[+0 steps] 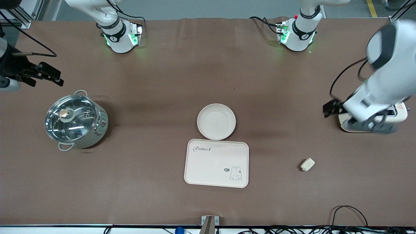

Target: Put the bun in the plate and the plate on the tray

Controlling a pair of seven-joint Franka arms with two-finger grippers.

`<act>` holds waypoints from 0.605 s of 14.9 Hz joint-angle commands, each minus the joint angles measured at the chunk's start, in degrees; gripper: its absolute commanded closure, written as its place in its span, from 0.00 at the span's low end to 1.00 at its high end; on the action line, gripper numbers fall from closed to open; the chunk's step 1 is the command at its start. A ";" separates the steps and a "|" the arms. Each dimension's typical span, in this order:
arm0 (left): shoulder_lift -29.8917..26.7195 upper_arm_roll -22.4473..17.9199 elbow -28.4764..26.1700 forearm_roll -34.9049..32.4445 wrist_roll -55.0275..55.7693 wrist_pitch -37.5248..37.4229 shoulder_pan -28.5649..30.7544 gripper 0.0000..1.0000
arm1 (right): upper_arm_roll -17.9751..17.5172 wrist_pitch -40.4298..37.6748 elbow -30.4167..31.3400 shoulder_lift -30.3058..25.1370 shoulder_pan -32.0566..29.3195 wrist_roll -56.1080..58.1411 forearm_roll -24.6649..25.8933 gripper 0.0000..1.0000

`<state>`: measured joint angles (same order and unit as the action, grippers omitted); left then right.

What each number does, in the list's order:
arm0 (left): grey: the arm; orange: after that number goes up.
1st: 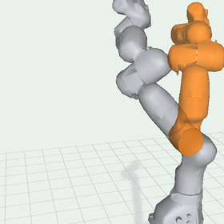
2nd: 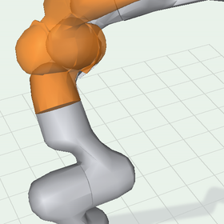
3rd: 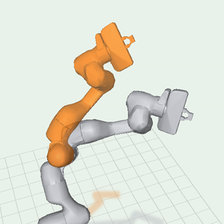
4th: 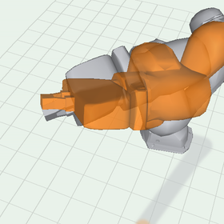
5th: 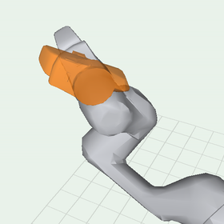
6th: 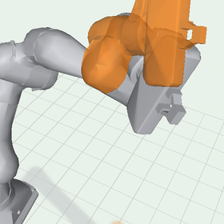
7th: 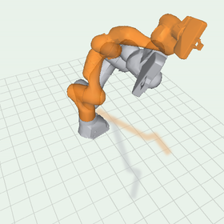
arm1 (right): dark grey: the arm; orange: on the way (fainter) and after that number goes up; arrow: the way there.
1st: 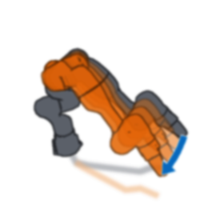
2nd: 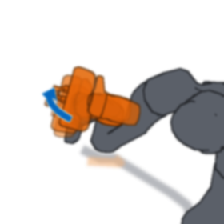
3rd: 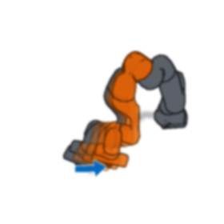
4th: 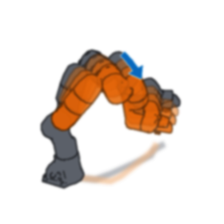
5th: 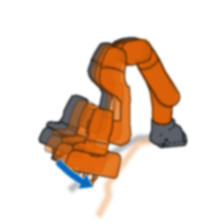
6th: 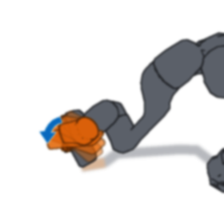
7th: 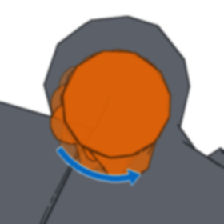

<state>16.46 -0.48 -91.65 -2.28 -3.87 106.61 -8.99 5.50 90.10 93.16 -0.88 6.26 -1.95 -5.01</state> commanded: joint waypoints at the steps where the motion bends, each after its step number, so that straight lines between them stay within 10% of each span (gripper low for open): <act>1: 9.17 0.48 0.51 -0.53 -10.84 9.19 0.11 0.00 | 0.12 7.07 2.80 6.66 1.11 -0.69 -5.43 0.00; 9: 24.84 0.57 0.42 -0.44 -32.86 33.74 5.11 0.00 | 0.12 34.21 11.49 22.85 14.11 -7.28 -24.60 0.00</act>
<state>39.95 -0.35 -92.05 -2.28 -33.10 137.60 -5.51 5.08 117.44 99.80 22.07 17.31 -8.35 -26.08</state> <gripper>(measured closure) 0.000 0.000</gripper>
